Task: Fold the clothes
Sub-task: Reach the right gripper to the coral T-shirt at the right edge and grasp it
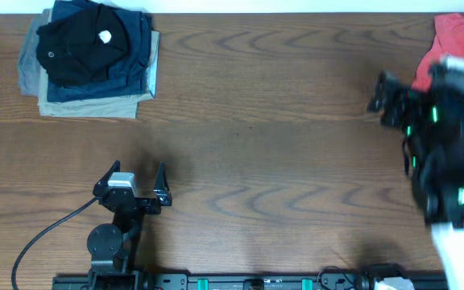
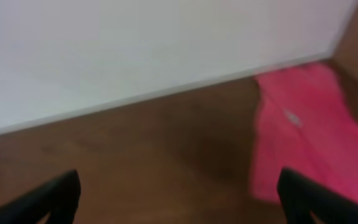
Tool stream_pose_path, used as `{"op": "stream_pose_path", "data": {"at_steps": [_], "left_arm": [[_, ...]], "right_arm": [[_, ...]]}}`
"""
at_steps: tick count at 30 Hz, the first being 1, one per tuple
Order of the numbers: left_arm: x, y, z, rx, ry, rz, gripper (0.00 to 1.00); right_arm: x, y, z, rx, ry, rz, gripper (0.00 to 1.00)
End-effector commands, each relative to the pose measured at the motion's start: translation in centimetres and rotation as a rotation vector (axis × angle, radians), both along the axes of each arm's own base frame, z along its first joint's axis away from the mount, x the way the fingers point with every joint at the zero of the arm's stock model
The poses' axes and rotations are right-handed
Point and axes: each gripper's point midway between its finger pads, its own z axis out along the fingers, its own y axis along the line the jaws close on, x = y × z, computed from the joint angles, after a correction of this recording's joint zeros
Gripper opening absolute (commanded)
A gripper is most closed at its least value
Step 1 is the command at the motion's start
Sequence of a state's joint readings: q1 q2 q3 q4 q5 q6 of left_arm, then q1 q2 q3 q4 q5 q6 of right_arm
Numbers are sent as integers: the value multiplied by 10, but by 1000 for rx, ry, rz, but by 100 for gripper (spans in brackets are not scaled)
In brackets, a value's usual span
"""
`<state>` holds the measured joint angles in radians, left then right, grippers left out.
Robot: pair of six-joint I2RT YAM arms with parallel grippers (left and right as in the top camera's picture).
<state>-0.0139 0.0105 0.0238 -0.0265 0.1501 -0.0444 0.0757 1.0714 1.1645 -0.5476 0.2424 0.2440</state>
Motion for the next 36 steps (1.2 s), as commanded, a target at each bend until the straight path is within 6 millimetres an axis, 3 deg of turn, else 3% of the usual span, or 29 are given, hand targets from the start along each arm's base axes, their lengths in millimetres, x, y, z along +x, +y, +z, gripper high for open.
{"op": "stream_pose_path", "data": {"at_steps": [1,5,7,15,19,25,28,36], "left_arm": [[0,-1,-16,13,43,-7,98],[0,-1,-16,13,43,-7,98],[0,-1,-16,13,43,-7,98],[0,-1,-16,13,43,-7,98],[0,-1,-16,13,43,-7,98],[0,-1,-16,13,43,-7,98],[0,-1,-16,14,43,-7,98],[0,-1,-16,13,43,-7,98]], "right_arm": [[17,-28,5,-101,75,-109,99],[44,-41,-16,-191,148,-93,99],[58,-54,-35,-229,205,-100,99],[87,-110,-132,-263,527,-139,99],[100,-119,-181,-206,641,-108,99],[100,-132,-239,-138,753,-93,99],[95,-137,-263,-97,800,-87,93],[84,-151,-297,-14,860,-90,78]]}}
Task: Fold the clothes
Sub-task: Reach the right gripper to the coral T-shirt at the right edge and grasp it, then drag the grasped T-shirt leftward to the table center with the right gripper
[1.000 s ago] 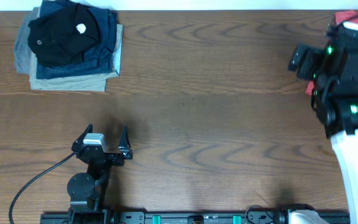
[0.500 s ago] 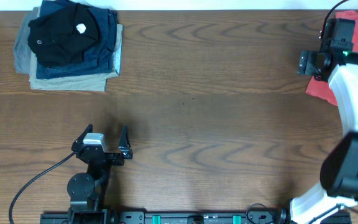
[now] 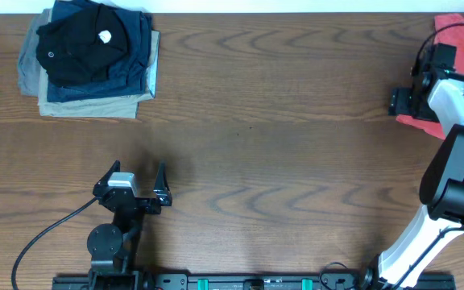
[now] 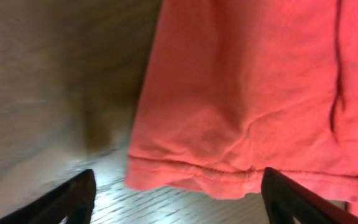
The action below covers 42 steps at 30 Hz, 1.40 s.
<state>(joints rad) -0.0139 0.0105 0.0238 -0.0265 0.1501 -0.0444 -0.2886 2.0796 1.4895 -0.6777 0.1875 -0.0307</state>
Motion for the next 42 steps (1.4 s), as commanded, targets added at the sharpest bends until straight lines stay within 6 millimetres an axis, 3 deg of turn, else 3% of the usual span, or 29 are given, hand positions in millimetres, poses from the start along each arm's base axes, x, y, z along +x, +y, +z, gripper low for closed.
{"op": "stream_pose_path", "data": {"at_steps": [1,14,18,23,28,34,38,42], "left_arm": [[0,-1,-16,13,43,-7,98],[0,-1,-16,13,43,-7,98],[0,-1,-16,13,43,-7,98],[0,-1,-16,13,43,-7,98],[0,-1,-16,13,43,-7,98],[0,-1,-16,13,43,-7,98],[0,-1,-16,13,43,-7,98],[0,-1,-16,13,43,-7,98]], "right_arm": [[4,-5,-4,40,-13,-9,76],[4,7,-25,132,0,6,58],[4,7,-25,134,0,7,39],[2,8,-26,137,9,5,1],[1,11,-21,151,6,-13,1],[18,46,19,280,-112,22,1],[31,86,67,367,-225,118,1],[37,151,109,432,-301,275,1]]}}
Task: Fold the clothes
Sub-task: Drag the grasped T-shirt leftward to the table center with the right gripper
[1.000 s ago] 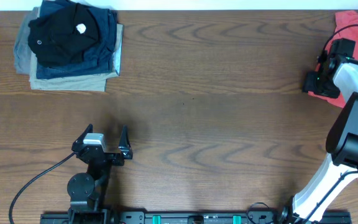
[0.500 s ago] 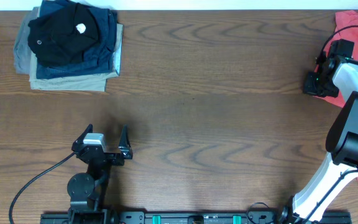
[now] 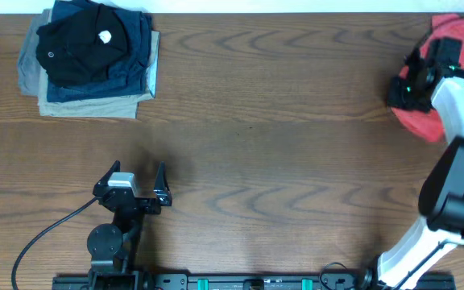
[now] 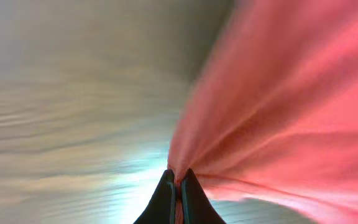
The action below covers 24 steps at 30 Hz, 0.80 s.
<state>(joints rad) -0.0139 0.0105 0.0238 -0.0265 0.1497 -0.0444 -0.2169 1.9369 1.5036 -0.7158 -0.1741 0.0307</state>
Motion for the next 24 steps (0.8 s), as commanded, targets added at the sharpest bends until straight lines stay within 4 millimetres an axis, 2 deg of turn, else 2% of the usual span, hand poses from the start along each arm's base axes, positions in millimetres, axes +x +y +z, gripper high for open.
{"op": "stream_pose_path", "data": {"at_steps": [1,4,8,10,12,16,18,20,24], "left_arm": [[0,-1,-16,13,43,-7,98],[0,-1,-16,14,43,-7,98],[0,-1,-16,14,43,-7,98],[0,-1,-16,13,43,-7,98],[0,-1,-16,13,43,-7,98],[0,-1,-16,13,43,-7,98],[0,-1,-16,13,43,-7,98],[0,-1,-16,13,43,-7,98],[0,-1,-16,13,43,-7,98]], "right_arm": [[9,80,53,120,-126,174,1],[2,145,66,161,-144,314,1],[-22,243,68,215,-128,495,1],[-43,296,68,225,-127,613,1],[-64,340,68,241,-126,695,1],[-118,422,69,294,-119,843,1],[-139,446,70,297,-119,878,1],[-153,461,69,277,-122,880,1],[-168,471,68,277,-113,901,1]]}}
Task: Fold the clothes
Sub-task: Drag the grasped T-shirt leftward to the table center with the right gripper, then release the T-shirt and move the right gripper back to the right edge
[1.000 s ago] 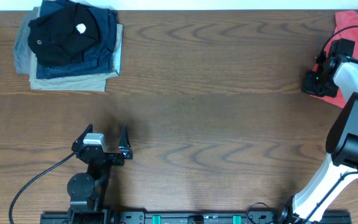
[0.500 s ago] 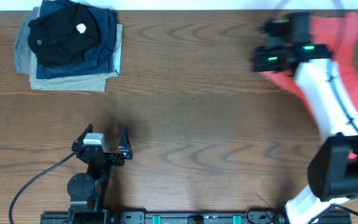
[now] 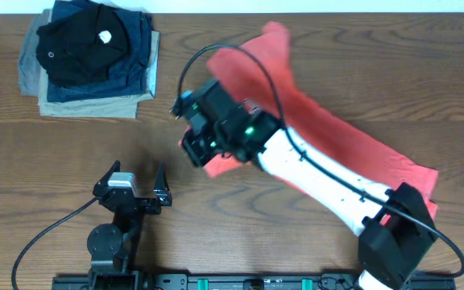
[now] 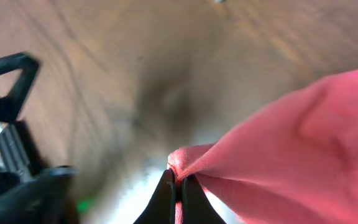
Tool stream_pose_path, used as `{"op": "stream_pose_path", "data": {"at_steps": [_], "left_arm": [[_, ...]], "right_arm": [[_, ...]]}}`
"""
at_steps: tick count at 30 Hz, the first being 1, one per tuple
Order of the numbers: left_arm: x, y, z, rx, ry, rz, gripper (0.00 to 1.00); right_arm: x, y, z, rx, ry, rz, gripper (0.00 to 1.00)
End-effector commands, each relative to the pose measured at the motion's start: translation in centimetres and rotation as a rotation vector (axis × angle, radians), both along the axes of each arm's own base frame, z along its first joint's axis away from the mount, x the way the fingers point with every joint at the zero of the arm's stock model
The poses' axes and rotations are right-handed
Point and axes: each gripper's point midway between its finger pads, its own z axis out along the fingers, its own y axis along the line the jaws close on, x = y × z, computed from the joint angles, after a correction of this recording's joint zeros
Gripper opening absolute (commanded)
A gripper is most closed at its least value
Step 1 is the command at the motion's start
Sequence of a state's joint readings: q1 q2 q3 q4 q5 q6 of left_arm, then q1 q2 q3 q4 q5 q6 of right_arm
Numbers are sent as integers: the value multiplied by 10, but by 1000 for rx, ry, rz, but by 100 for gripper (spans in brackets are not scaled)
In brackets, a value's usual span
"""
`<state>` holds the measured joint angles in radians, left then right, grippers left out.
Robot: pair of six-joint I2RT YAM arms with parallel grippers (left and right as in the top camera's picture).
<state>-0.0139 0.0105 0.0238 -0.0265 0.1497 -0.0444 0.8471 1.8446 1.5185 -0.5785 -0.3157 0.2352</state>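
A red garment (image 3: 337,137) lies stretched in a long band from the table's right edge to the middle. My right gripper (image 3: 193,138) is over the table's middle, shut on an edge of that garment; the wrist view shows the jaws (image 4: 176,179) pinching a fold of red cloth (image 4: 291,137) above the wood. The left gripper (image 3: 139,174) rests open near the front left with nothing between its fingers, and it shows at the left of the right wrist view (image 4: 11,155).
A stack of folded clothes (image 3: 95,56), black on top of navy and khaki, sits at the back left corner. The brown wooden table (image 3: 321,242) carries the arm bases along its front edge.
My right gripper, shut on the red garment, was at the far right back edge; it is now over the table's middle, and the garment is spread out behind it.
First the right arm was at the right edge beside the heaped red garment, jaws open. Then the open jaws faced the garment's hem. Then they were shut on the cloth at the far right, and now the garment is stretched across to the middle.
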Motion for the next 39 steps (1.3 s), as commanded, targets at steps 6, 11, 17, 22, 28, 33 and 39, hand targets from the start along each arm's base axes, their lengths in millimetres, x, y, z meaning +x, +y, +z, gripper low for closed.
{"op": "stream_pose_path", "data": {"at_steps": [6,11,17,22,28,33,39], "left_arm": [[0,-1,-16,13,43,-7,98],[0,-1,-16,13,43,-7,98],[0,-1,-16,13,43,-7,98],[0,-1,-16,14,43,-7,98],[0,-1,-16,13,43,-7,98],[0,-1,-16,13,43,-7,98],[0,-1,-16,13,43,-7,98]], "right_arm": [[4,-7,0,-2,43,-51,68],[20,-37,12,-22,61,-120,99],[42,-106,28,-84,82,-256,99],[45,-162,27,-164,151,-374,99],[36,-193,14,-240,248,-430,99],[38,-193,14,-236,244,-432,99],[42,-201,12,-274,215,-460,99]]}}
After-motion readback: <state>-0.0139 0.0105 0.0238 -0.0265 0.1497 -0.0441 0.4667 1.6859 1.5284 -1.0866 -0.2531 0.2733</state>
